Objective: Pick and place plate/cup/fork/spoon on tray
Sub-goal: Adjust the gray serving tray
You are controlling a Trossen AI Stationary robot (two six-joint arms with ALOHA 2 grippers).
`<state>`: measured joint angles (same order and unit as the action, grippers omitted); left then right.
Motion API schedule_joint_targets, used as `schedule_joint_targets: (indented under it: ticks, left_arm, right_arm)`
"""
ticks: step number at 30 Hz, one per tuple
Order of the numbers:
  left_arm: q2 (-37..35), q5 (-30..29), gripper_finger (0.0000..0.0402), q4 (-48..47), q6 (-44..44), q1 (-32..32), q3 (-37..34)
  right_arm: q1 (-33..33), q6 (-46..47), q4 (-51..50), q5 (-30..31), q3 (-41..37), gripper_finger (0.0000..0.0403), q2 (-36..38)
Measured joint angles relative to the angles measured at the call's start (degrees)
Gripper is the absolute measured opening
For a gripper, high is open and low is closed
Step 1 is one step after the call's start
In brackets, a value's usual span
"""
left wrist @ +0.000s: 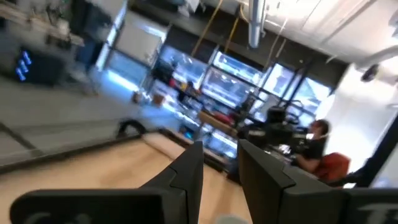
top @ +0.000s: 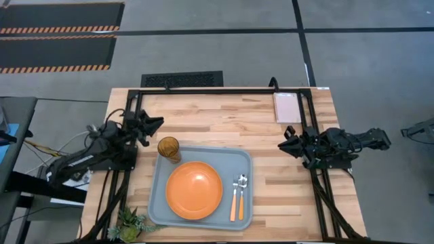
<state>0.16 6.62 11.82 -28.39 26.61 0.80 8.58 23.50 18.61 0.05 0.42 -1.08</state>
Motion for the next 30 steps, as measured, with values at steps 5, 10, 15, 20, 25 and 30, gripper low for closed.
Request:
schedule_joint_targets:
  ticks: [5,10,15,20,25,30]
  left_arm:
    - [0.1,-4.1,0.0087,-0.2,1.9,-3.1,0.1]
    - [0.1,-5.4,0.0087,2.3,1.5,-3.7,-0.2]
    - [0.1,-13.6,0.0087,0.6,2.4,-8.1,-0.2]
    - [0.4,-17.9,0.0087,0.0,3.7,-14.2,-0.2]
    - [0.3,-18.7,0.0087,0.2,4.4,-19.6,-0.2]
    - [0.3,-19.5,0.0087,0.3,4.4,-21.4,-0.3]
  right_arm:
    - [0.0,0.0,0.5,-0.1,0.0,0.0076,0.0]
    - [0.0,0.0,0.6,-0.1,0.0,0.0076,0.0]
    - [0.0,0.0,-0.4,-0.2,-0.1,0.0076,0.0]
    - [0.0,-1.2,-2.2,-0.2,-0.1,0.0076,0.0]
    - [-0.1,-3.0,-3.8,0.0,-0.1,0.0076,0.0]
    - [-0.1,-3.1,-5.9,1.8,-0.1,0.0076,0.0]
